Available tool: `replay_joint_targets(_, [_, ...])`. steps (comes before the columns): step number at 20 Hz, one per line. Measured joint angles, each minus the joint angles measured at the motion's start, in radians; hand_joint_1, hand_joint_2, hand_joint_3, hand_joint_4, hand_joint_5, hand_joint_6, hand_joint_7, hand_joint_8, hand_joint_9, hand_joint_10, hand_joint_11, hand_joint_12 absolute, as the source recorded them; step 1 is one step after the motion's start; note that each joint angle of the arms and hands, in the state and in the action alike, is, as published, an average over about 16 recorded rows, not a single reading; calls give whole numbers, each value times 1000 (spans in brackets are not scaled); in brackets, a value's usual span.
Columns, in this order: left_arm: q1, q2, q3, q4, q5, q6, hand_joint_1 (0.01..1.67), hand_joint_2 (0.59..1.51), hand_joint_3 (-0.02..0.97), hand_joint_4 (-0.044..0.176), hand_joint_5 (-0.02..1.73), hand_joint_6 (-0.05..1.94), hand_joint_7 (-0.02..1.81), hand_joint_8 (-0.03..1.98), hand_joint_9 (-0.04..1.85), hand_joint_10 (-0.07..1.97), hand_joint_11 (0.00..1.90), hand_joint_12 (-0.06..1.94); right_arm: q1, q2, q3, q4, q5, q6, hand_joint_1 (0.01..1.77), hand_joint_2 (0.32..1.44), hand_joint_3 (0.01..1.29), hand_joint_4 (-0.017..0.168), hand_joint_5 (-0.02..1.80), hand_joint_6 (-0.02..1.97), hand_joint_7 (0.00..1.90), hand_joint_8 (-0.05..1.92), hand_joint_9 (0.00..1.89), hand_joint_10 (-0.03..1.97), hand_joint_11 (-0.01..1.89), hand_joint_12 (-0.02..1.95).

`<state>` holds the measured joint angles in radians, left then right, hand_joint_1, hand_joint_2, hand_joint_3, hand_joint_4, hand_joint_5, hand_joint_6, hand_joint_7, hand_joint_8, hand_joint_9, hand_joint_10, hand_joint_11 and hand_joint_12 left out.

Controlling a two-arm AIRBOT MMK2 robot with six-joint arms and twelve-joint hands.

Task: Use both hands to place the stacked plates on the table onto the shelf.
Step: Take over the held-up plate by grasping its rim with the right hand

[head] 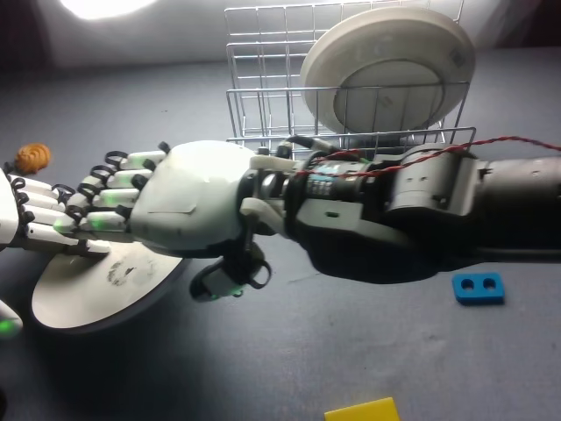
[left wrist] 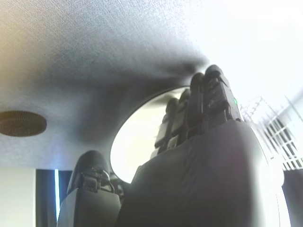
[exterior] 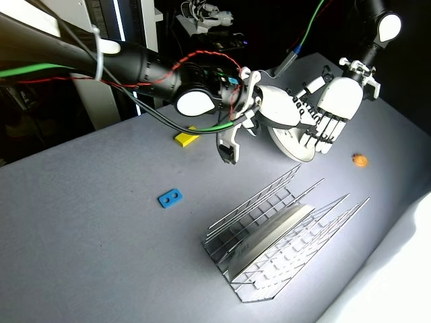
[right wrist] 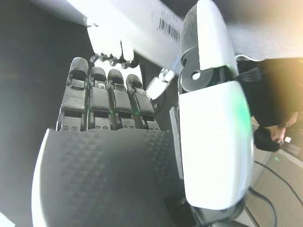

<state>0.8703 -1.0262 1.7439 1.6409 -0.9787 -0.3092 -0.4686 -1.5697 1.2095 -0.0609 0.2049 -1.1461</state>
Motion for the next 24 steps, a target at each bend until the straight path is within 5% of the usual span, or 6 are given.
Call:
replay_joint_targets(11, [0, -1, 0, 0, 0, 0, 15, 1130, 20, -4, 32, -24, -12, -16, 31, 24, 16, 9, -27, -86, 64, 1, 24, -10, 1209, 993, 17, 3, 39, 18, 30, 11, 33, 5, 14, 391])
replay_joint_targets(24, [-3, -5, 2, 0, -1, 0, 15, 1130, 21, -6, 33, -24, -12, -16, 35, 25, 16, 10, -65, -112, 91, 1, 75, -48, 1279, 1024, 17, 1, 510, 45, 563, 34, 572, 109, 235, 1128])
